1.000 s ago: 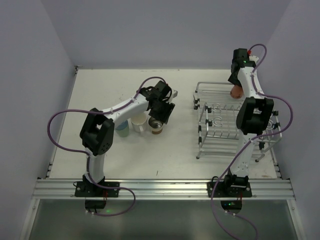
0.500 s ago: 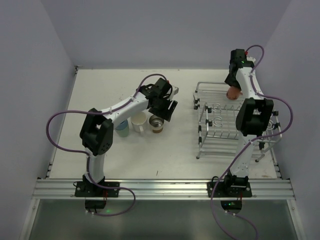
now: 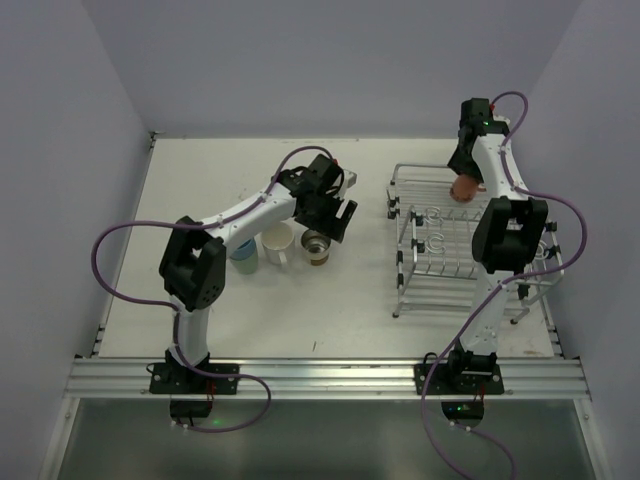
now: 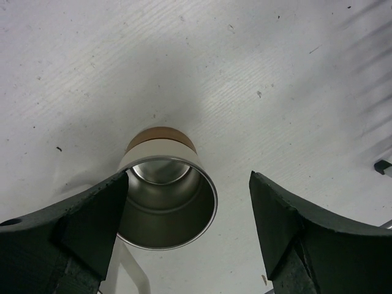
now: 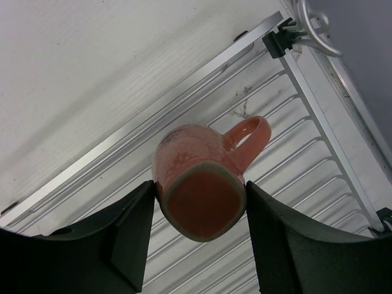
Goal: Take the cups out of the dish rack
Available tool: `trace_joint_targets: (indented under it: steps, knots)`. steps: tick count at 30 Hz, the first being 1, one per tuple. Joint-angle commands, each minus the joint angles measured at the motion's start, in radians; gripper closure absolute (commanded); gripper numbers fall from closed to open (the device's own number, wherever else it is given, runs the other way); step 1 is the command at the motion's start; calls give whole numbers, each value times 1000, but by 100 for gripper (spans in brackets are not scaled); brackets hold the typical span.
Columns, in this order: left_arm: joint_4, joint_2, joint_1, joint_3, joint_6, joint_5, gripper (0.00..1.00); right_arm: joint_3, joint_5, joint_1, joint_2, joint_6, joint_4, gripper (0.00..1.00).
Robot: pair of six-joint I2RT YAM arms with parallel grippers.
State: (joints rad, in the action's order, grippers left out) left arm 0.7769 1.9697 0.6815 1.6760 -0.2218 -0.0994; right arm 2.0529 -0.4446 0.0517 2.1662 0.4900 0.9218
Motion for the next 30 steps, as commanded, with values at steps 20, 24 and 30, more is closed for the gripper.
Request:
trace_joint_targets:
  steps: [20, 24, 30]
  knots:
    - [-2, -87, 0, 34, -19, 12, 10, -31, 18, -16, -137, 13, 2, 100]
    - [-4, -100, 10, 40, -25, -6, 10, -33, 21, -18, -149, 13, 2, 100]
    - [-5, -118, 20, 62, -25, -22, 11, -43, 26, -18, -160, 18, 6, 100]
